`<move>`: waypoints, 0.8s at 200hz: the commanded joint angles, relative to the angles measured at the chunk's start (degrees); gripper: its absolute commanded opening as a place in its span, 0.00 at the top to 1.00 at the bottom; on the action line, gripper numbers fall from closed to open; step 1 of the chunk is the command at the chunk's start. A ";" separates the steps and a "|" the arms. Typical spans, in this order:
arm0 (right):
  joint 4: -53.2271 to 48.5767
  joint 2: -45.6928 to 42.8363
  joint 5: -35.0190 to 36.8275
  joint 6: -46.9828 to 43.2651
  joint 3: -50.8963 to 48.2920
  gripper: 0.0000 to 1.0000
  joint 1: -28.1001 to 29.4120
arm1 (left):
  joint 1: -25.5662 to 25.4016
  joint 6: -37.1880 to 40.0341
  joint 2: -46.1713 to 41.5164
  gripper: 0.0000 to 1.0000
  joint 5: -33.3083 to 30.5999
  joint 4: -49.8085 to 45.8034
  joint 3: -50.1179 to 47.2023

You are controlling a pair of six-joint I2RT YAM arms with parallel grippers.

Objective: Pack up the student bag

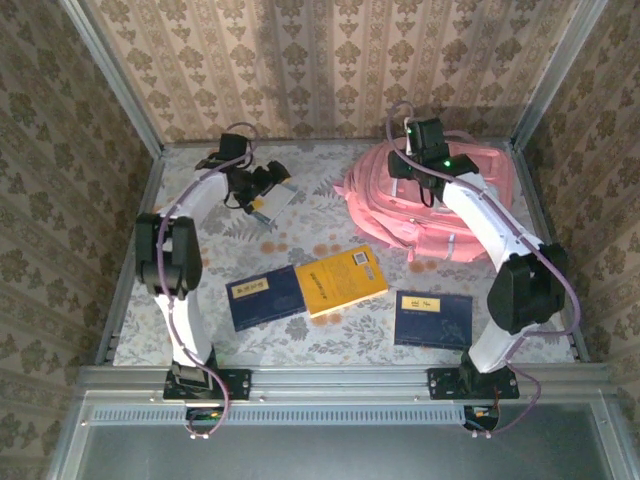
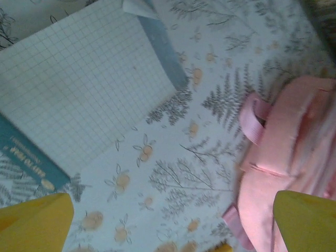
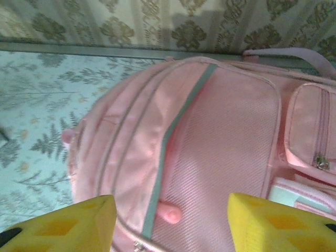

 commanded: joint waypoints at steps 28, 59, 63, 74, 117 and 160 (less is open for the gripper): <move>6.40 -4.99 -8.00 3.90 -7.22 0.41 3.05 | -1.83 3.64 9.70 0.00 0.05 -5.72 8.82; 8.58 -4.04 -13.63 5.93 -9.17 0.41 4.58 | -2.29 4.94 11.72 0.00 -3.50 -9.00 9.74; 8.63 -3.88 -14.07 5.84 -9.12 0.41 4.82 | -2.28 5.02 11.84 0.00 -3.81 -9.20 9.41; 8.75 -3.51 -14.85 5.77 -9.00 0.41 5.20 | -2.32 5.11 11.98 0.00 -4.45 -10.03 8.67; 8.37 -0.76 -18.19 6.46 -7.01 0.41 5.70 | -3.06 7.58 9.04 0.00 -3.82 -12.10 2.50; 8.84 3.54 -23.61 7.31 -3.72 0.42 8.05 | -3.59 10.95 1.22 0.00 -2.64 -12.74 -7.41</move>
